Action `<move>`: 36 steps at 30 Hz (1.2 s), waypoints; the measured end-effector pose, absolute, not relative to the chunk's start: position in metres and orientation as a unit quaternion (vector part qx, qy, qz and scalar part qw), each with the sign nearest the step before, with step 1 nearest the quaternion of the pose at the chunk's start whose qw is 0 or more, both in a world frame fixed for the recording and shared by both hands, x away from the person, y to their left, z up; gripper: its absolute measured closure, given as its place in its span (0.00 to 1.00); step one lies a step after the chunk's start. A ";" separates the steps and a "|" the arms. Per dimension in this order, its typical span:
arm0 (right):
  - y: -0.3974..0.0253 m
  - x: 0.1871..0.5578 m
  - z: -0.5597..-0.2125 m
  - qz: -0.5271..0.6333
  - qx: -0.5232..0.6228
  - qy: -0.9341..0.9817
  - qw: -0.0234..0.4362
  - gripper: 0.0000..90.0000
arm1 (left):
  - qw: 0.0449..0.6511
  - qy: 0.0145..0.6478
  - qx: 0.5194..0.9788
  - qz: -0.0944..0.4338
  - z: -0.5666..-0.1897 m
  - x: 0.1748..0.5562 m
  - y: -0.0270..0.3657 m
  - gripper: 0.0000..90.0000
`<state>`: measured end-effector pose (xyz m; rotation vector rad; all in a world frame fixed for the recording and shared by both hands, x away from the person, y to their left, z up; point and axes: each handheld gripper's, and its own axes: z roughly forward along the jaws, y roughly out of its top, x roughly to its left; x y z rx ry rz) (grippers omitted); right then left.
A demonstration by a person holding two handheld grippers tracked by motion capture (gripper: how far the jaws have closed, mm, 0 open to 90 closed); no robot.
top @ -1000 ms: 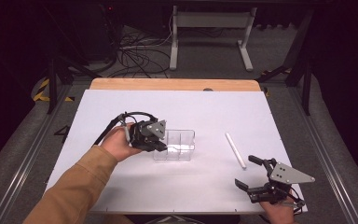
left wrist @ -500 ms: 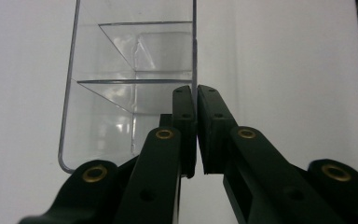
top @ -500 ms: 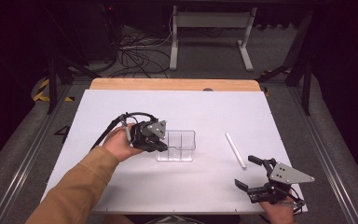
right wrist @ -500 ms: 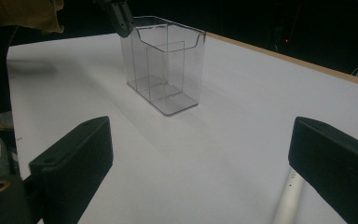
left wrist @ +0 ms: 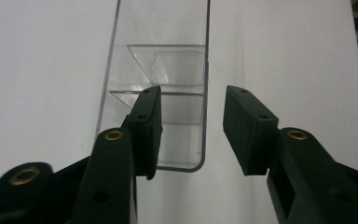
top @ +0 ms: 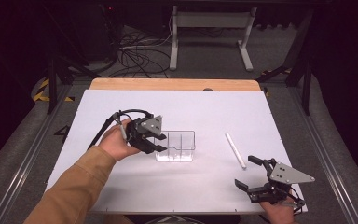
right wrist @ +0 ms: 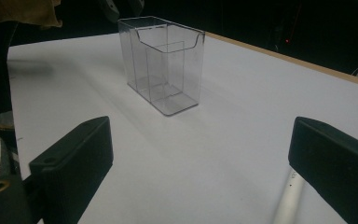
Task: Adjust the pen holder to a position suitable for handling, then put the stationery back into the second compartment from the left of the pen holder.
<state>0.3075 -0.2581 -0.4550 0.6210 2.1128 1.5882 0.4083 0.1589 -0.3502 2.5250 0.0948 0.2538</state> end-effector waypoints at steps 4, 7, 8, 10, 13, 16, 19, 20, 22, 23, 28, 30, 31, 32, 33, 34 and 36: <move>-0.259 0.308 -0.453 0.572 0.226 0.759 0.213 0.08 | 0.343 0.058 0.933 0.096 -0.340 0.402 0.174 0.48; -0.258 0.308 -0.452 0.567 0.227 0.762 0.214 0.08 | 0.390 0.082 0.912 0.101 -0.335 0.395 0.188 0.34; -0.258 0.308 -0.451 0.568 0.228 0.762 0.214 0.08 | 0.414 0.097 0.897 0.116 -0.333 0.386 0.193 0.31; -0.258 0.309 -0.450 0.567 0.228 0.761 0.217 0.08 | 0.420 0.101 0.894 0.120 -0.332 0.383 0.194 0.25; -0.258 0.308 -0.449 0.567 0.230 0.760 0.218 0.08 | 0.439 0.114 0.883 0.120 -0.332 0.375 0.199 0.22; -0.258 0.308 -0.449 0.567 0.232 0.759 0.219 0.07 | 0.461 0.125 0.871 0.116 -0.333 0.369 0.206 0.21; -0.258 0.309 -0.448 0.568 0.233 0.758 0.221 0.05 | 0.480 0.133 0.859 0.120 -0.335 0.363 0.212 0.19; -0.257 0.310 -0.447 0.570 0.233 0.756 0.222 0.04 | 0.488 0.136 0.853 0.123 -0.336 0.361 0.215 0.18; -0.257 0.311 -0.446 0.576 0.232 0.749 0.229 0.02 | 0.500 0.149 0.844 0.123 -0.339 0.358 0.220 0.16; -0.257 0.311 -0.446 0.576 0.232 0.749 0.229 0.02 | 0.504 0.155 0.841 0.121 -0.340 0.356 0.222 0.16; -0.255 0.315 -0.445 0.563 0.248 0.750 0.242 0.00 | 0.523 0.177 0.822 0.142 -0.351 0.342 0.234 0.05; -0.254 0.315 -0.444 0.557 0.253 0.752 0.244 0.00 | 0.533 0.184 0.813 0.147 -0.357 0.334 0.240 0.03; -0.253 0.316 -0.443 0.552 0.256 0.754 0.247 0.00 | 0.539 0.187 0.807 0.149 -0.361 0.331 0.243 0.02; -0.253 0.316 -0.443 0.552 0.256 0.754 0.247 0.00 | 0.546 0.193 0.802 0.146 -0.365 0.329 0.245 0.02; -0.252 0.316 -0.443 0.551 0.260 0.753 0.249 0.00 | 0.549 0.202 0.798 0.145 -0.370 0.327 0.248 0.02; -0.252 0.316 -0.442 0.549 0.262 0.753 0.250 0.00 | 0.551 0.211 0.795 0.142 -0.374 0.324 0.250 0.02; -0.251 0.316 -0.441 0.552 0.271 0.748 0.251 0.00 | 0.559 0.224 0.786 0.138 -0.383 0.318 0.255 0.02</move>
